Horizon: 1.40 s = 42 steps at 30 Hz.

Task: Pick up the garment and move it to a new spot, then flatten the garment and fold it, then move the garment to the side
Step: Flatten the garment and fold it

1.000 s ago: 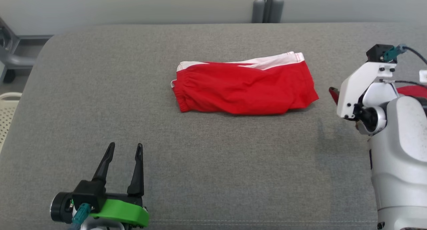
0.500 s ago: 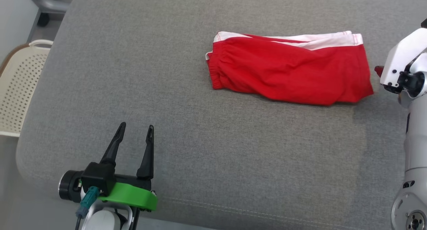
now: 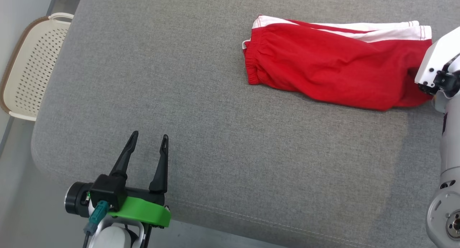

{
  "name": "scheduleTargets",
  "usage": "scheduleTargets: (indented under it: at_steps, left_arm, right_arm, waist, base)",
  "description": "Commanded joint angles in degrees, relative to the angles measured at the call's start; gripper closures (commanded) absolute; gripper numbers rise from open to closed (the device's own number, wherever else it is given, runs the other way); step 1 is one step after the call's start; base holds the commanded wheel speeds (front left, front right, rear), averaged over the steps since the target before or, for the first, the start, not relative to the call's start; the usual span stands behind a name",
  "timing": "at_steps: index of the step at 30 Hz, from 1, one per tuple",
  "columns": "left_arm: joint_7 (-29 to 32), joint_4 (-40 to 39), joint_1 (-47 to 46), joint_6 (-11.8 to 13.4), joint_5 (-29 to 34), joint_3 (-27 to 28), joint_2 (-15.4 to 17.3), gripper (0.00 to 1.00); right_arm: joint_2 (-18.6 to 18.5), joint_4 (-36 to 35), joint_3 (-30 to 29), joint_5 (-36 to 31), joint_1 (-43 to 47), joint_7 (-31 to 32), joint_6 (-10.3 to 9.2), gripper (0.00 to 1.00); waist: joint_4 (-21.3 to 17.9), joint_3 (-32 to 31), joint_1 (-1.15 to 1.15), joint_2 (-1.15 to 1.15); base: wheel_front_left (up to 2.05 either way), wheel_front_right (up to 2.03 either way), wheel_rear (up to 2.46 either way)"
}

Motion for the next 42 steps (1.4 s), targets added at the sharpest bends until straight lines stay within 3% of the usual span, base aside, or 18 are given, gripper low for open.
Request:
scheduleTargets:
  at_steps: [1,6,8,11,13,14,26,37,42]
  left_arm:
    - [-0.15,-0.22,-0.65,-0.38,0.43,0.21,-0.33,0.0]
    - [-0.15,0.15,-1.12,-0.49,0.53,0.2,-0.58,0.0]
    - [-0.15,0.34,-1.42,-0.55,0.47,0.1,-0.72,0.0]
    - [-0.15,0.66,-1.45,-0.81,0.23,-0.07,-1.01,0.0]
    - [-0.15,0.77,-1.62,-0.85,0.12,-0.07,-1.16,0.0]
    - [-0.15,0.8,-1.71,-0.91,0.09,0.02,-1.22,0.0]
    - [-0.15,1.49,-0.76,-0.85,0.26,1.41,-1.72,0.0]
    - [-0.15,1.94,1.01,-1.14,0.34,1.55,-2.12,0.0]
    - [-0.15,2.36,1.49,-1.19,0.17,1.47,-2.2,0.0]
  right_arm:
    - [1.15,1.93,0.01,0.37,0.06,-0.1,0.02,0.0]
    - [2.61,4.9,-0.15,0.79,-1.41,0.74,0.12,0.0]
    - [2.9,5.47,-0.14,0.09,-2.18,1.13,0.17,0.1]
    - [3.13,6.17,-0.25,-0.53,-2.94,1.27,0.17,0.58]
    - [2.84,6.31,-0.14,-1.0,-3.34,0.93,0.16,0.82]
    - [2.63,6.19,-0.06,-1.37,-3.48,0.46,0.14,1.0]
    - [-1.06,6.28,-1.65,-4.82,-1.86,-1.69,-0.06,1.0]
    - [-5.08,1.83,-0.08,-7.25,0.62,-2.69,-0.04,1.0]
    - [-3.76,0.01,2.73,-7.4,0.33,-2.23,-0.03,1.0]
  waist:
    - [0.2,0.37,-0.01,0.0]
    - [0.26,0.63,-0.01,0.0]
    - [0.35,0.69,-0.01,0.0]
    - [0.55,0.81,-0.01,0.0]
    - [0.71,0.9,-0.01,0.0]
    - [0.77,0.94,-0.01,0.0]
    - [-0.26,-0.96,-0.01,0.0]
    - [-2.43,-5.21,-0.01,0.0]
    - [-2.44,-6.8,-0.01,0.0]
  base:
    - [0.0,0.0,0.0]
    - [0.0,0.0,0.0]
    - [0.0,0.0,0.0]
    - [0.0,0.0,0.0]
    - [0.0,0.0,0.0]
    - [0.0,0.0,0.0]
    - [0.0,0.0,0.0]
    - [0.0,0.0,0.0]
    - [0.0,0.0,0.0]
